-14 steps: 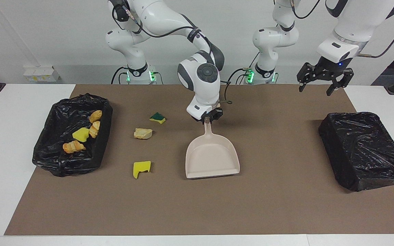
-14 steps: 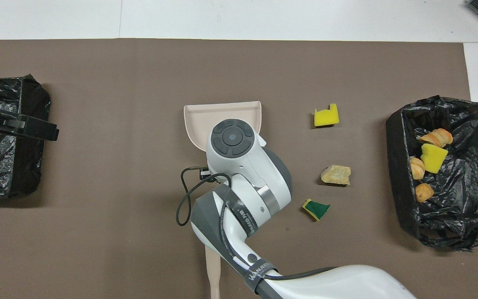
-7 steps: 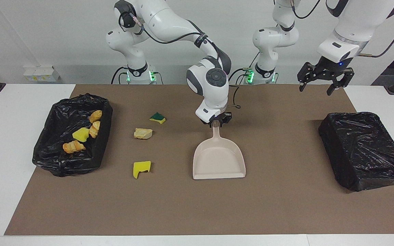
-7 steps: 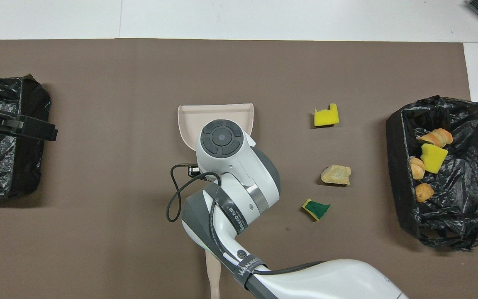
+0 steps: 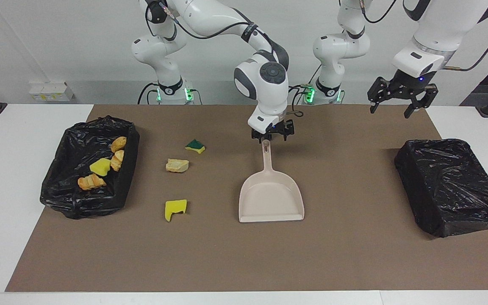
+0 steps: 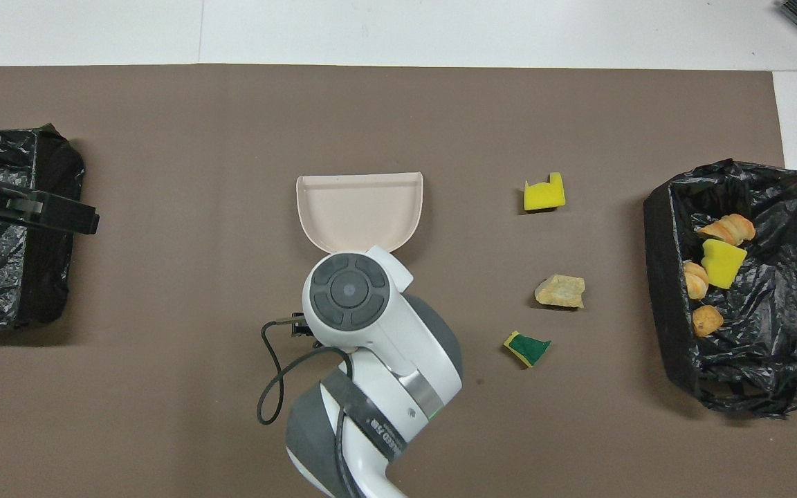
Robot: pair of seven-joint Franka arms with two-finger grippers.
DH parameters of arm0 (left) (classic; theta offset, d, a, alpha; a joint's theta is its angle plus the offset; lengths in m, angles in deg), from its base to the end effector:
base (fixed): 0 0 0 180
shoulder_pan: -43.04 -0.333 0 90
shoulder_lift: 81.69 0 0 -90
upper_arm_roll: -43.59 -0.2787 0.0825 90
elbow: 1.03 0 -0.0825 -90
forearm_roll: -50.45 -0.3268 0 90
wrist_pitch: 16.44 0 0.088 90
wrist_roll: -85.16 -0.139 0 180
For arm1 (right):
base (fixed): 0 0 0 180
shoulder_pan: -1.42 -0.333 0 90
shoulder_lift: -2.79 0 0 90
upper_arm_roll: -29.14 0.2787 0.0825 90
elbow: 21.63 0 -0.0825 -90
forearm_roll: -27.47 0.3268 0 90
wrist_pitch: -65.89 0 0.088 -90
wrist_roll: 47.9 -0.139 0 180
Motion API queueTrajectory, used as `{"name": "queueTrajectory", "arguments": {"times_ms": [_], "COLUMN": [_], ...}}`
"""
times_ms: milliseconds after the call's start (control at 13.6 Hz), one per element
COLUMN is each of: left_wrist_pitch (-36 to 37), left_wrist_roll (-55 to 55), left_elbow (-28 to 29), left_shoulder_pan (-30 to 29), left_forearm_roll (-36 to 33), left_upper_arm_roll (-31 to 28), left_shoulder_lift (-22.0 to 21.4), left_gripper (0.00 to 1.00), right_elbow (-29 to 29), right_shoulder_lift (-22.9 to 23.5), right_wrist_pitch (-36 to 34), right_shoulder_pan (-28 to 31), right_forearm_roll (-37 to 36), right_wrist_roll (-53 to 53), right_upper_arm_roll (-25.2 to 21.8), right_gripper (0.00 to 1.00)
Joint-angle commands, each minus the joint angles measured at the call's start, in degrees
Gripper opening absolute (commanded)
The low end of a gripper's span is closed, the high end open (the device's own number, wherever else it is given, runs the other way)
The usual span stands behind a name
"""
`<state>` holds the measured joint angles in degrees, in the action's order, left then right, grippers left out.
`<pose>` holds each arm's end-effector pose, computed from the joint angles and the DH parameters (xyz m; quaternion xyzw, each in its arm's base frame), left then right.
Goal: Sweep and dump trash in bin
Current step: 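Lower the dustpan onto the table and open the right gripper, then grasp the dustpan handle with the left gripper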
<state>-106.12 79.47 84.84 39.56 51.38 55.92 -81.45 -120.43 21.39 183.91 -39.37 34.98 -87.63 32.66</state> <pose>0.4943 -0.0790 0.5827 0.9914 -0.1268 0.0309 0.0094 0.4128 0.4146 0.3568 -0.9977 -0.0078 0.0413 0.0540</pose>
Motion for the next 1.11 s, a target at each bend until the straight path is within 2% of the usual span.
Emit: {"name": "queueTrajectory", "arguments": {"times_ms": [0, 148, 516, 664, 738, 885, 1033], "left_wrist_pitch": [-4.1, -7.2, -16.7, -20.7, -25.1, -31.8, -33.7], "left_wrist_roll": [0.2, 2.9, 17.4, 26.4, 31.0, 33.0, 33.8], "left_elbow": [0.1, 0.3, 4.2, 9.5, 13.8, 20.5, 22.7], "left_shoulder_pan": [1.7, 6.6, 17.2, 20.9, 23.9, 25.7, 26.8], "left_forearm_roll": [-0.4, -0.4, -0.4, -0.4, -0.4, -0.4, -0.4], "left_upper_arm_roll": [1.4, 1.4, 1.4, 1.4, 1.4, 1.4, 1.4], "left_shoulder_lift": [1.4, 3.8, 9.7, 10.7, 10.7, 10.2, 11.1], "left_gripper": [1.0, 1.0, 1.0, 1.0, 1.0, 1.0, 1.0], "right_elbow": [-14.5, -21.6, -32.6, -33.5, -34.3, -37.7, -38.6], "right_shoulder_lift": [-9.7, -13.9, -22.0, -22.2, -22.0, -22.1, -21.7], "right_wrist_pitch": [7.9, 11.3, 11.4, 11.6, 12.8, 17.0, 17.9], "right_shoulder_pan": [-4.6, -7.4, -14.5, -18.3, -19.7, -21.3, -21.4], "right_forearm_roll": [-0.1, -1.4, -2.0, -2.0, -2.0, -2.0, -2.0], "right_wrist_roll": [-5.4, -10.4, -24.5, -28.2, -29.6, -30.5, -30.5], "right_upper_arm_roll": [-0.4, -0.3, -0.1, -0.1, -0.1, -0.1, -0.1], "right_gripper": [1.0, 1.0, 1.0, 1.0, 1.0, 1.0, 0.83]}}
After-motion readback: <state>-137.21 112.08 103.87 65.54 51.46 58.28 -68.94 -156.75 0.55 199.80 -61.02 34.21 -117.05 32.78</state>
